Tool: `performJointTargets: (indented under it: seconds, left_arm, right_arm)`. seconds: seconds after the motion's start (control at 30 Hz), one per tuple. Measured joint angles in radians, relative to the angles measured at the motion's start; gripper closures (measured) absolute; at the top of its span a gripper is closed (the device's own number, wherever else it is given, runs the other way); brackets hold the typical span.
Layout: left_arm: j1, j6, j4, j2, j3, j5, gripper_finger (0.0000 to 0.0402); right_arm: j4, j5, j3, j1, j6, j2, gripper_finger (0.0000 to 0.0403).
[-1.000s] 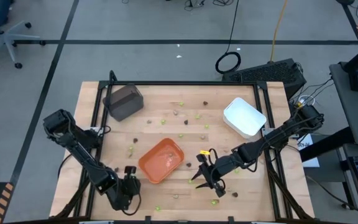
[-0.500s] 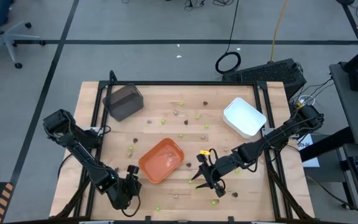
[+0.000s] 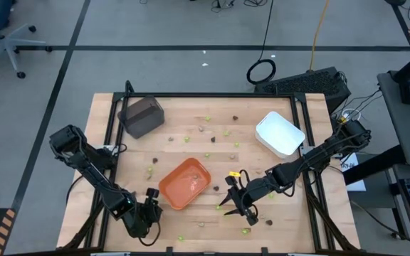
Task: Sort Halloween decoration
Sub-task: Put the small white skull toy into the orange bin
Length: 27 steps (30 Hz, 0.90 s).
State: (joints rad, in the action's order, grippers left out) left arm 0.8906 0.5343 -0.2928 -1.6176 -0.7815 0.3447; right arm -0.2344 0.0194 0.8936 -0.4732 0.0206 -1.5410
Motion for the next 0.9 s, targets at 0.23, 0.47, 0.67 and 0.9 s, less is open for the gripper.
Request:
performJointTargets:
  seconds: [0.23, 0.47, 0.67, 0.9]
  left_arm:
    - [0.000, -0.018, 0.000, 0.000, 0.000, 0.000, 0.0240]
    - [0.000, -0.054, 0.021, -0.029, 0.000, 0.001, 0.0240]
    - [0.001, -0.096, 0.085, -0.088, -0.003, 0.011, 0.0240]
    - [0.001, -0.096, 0.078, -0.093, -0.003, 0.003, 0.0278]
  right_arm:
    - [0.000, -0.023, 0.000, 0.000, 0.006, 0.000, 0.0252]
    - [0.000, -0.023, 0.000, -0.003, 0.036, 0.000, 0.0252]
    - [0.000, -0.023, 0.000, -0.022, 0.047, 0.000, 0.0252]
    - [-0.001, -0.027, 0.000, -0.043, 0.048, 0.000, 0.0252]
